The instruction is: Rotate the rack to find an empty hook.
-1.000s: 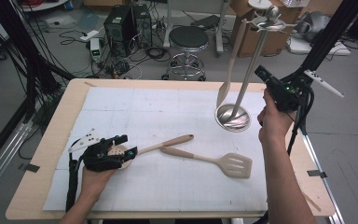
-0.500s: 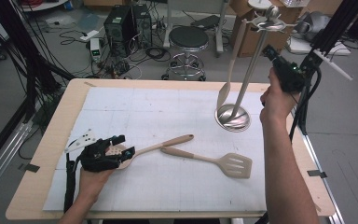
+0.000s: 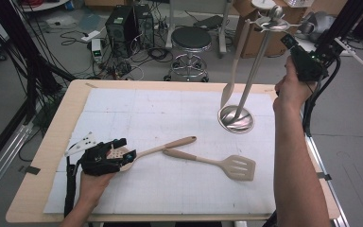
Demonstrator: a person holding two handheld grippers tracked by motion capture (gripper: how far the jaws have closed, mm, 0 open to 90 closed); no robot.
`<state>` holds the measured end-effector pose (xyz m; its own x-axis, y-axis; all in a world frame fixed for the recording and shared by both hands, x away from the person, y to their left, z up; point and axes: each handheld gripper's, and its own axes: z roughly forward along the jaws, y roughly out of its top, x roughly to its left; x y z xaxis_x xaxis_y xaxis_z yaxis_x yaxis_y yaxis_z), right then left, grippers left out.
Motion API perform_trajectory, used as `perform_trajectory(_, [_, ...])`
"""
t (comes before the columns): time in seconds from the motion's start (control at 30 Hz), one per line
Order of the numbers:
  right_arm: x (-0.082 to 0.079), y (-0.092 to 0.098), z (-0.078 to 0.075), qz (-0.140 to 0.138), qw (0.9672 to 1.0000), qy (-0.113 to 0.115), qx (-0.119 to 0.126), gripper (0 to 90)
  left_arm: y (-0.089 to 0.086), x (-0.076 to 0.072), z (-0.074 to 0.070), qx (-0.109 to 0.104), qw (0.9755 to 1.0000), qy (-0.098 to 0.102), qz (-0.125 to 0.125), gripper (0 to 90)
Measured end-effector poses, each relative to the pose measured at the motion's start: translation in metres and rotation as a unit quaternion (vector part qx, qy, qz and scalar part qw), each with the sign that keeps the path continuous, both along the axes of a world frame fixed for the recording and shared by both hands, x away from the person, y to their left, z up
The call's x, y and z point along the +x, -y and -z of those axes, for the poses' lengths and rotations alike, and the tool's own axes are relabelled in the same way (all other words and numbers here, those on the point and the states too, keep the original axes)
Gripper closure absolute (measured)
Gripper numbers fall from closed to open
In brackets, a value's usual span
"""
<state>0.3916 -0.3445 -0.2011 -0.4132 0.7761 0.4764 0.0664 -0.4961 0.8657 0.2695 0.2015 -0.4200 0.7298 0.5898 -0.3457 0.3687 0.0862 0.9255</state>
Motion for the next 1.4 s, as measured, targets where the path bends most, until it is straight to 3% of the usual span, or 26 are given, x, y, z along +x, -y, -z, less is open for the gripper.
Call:
perform_trajectory(0.13, [-0.001,0.004,-0.003,-0.001,1.0000,0.003,0.001,89.5,0.002,0.001,0.001,0.001,1.0000,-0.005,0.004,26.1])
perform_trajectory(0.67, [-0.007,-0.005,-0.010,0.005,0.9990,0.005,-0.045,89.5,0.002,0.002,0.001,-0.005,1.0000,-0.008,0.003,26.1])
perform_trajectory(0.83, [-0.006,-0.006,-0.002,-0.006,0.9996,-0.005,-0.026,89.5,0.002,0.002,0.001,-0.005,0.9999,-0.009,0.002,26.2])
perform_trajectory(1.17, [-0.001,-0.039,-0.004,-0.043,0.9987,0.005,-0.026,89.6,0.003,0.002,0.002,-0.006,0.9999,-0.011,0.003,26.3])
perform_trajectory(1.27, [0.000,-0.049,-0.008,-0.049,0.9976,0.012,-0.047,89.6,0.001,0.002,0.002,-0.006,0.9999,-0.011,0.002,26.3])
perform_trajectory(1.4, [0.001,-0.056,-0.011,-0.041,0.9977,0.010,-0.053,89.5,0.000,0.002,0.002,-0.009,0.9999,-0.011,0.000,26.3])
